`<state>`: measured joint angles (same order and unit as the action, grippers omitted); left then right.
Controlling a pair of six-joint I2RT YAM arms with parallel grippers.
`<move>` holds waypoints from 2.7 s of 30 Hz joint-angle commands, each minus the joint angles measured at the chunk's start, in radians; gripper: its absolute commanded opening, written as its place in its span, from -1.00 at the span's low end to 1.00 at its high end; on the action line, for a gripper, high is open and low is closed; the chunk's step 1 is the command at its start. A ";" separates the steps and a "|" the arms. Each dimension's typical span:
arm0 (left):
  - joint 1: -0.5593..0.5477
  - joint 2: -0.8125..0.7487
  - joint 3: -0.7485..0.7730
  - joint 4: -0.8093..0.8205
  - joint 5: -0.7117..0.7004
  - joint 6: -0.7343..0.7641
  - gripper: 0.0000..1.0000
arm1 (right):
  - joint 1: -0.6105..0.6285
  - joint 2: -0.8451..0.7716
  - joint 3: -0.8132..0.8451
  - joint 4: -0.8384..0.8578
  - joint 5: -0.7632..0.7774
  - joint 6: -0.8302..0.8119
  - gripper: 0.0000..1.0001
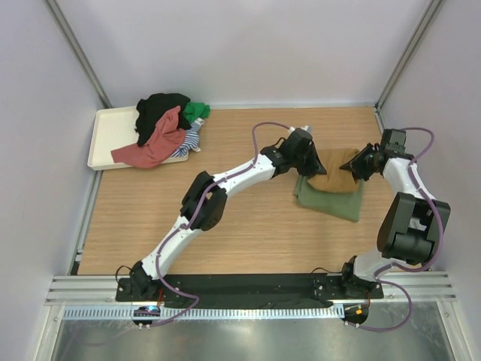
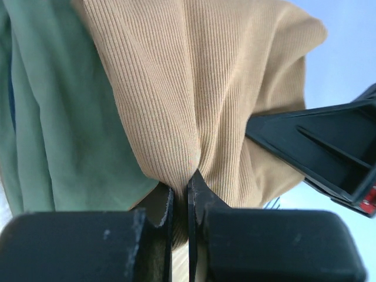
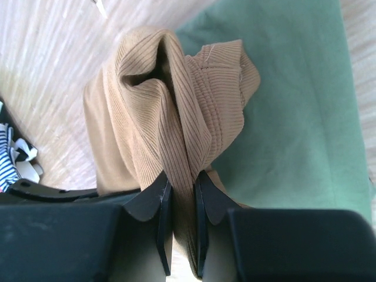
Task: Fold and stack the tank tops
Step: Neatly place the folded tank top to the corner
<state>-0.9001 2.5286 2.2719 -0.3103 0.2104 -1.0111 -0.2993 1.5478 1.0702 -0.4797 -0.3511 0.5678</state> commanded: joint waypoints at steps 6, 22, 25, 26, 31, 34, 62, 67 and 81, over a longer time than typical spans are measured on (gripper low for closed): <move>-0.017 -0.083 -0.037 -0.076 0.041 -0.058 -1.00 | -0.003 -0.077 -0.036 -0.092 0.026 -0.022 -0.70; -0.026 -0.129 -0.152 -0.096 0.035 -0.029 -0.48 | -0.098 -0.039 -0.197 0.052 0.213 0.026 -0.25; -0.026 -0.142 -0.149 -0.121 0.001 0.000 -0.26 | -0.098 -0.078 -0.202 0.049 0.239 0.029 0.06; -0.026 -0.148 -0.144 -0.137 -0.011 0.018 -0.21 | -0.097 -0.106 -0.204 0.044 0.256 0.030 0.18; -0.016 -0.191 -0.069 -0.222 -0.075 0.091 0.07 | -0.098 -0.279 -0.196 -0.011 0.331 0.024 0.41; -0.014 -0.249 -0.049 -0.257 -0.095 0.138 0.19 | -0.098 -0.382 -0.170 -0.043 0.347 -0.006 0.47; -0.059 -1.298 -1.279 -0.024 -0.428 0.281 0.73 | -0.095 -0.237 -0.596 0.628 -0.264 0.110 -0.35; -0.059 -1.462 -1.434 -0.022 -0.535 0.255 0.87 | -0.097 -0.156 -0.575 0.653 -0.249 0.119 -0.38; -0.042 -1.651 -1.624 0.051 -0.845 0.377 0.99 | 0.288 -0.684 -0.573 0.467 0.121 -0.032 0.61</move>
<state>-0.9470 0.9218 0.6868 -0.3660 -0.5255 -0.6994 -0.1234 0.8871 0.5186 -0.0303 -0.3424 0.5850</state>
